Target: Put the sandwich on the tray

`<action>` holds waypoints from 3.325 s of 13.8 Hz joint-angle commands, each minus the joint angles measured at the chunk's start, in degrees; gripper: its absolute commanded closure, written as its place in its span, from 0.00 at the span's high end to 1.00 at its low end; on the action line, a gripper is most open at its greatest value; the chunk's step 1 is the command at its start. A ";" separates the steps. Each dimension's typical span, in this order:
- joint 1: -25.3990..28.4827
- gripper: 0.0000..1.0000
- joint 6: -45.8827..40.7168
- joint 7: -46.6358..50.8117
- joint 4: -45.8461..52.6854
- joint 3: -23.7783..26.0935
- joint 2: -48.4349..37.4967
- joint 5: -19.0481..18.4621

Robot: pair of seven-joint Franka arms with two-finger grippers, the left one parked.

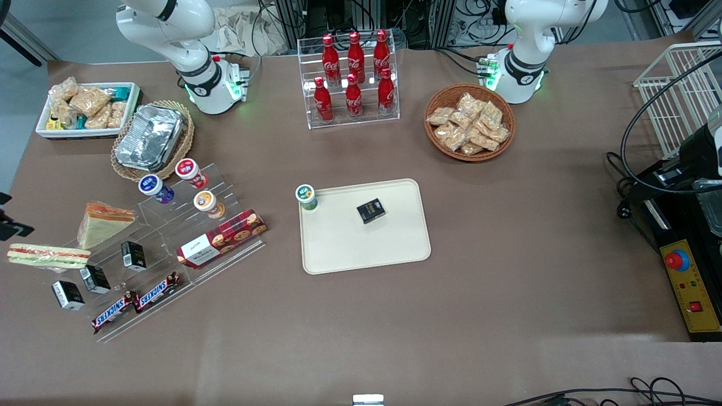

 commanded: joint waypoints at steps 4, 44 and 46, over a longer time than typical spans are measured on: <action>-3.20 0.99 2.50 13.27 -0.36 -0.88 3.90 -7.49; -8.49 0.04 36.69 31.06 -12.77 -0.61 14.73 -2.14; -8.49 0.00 36.70 24.13 -10.92 -0.61 14.64 -1.88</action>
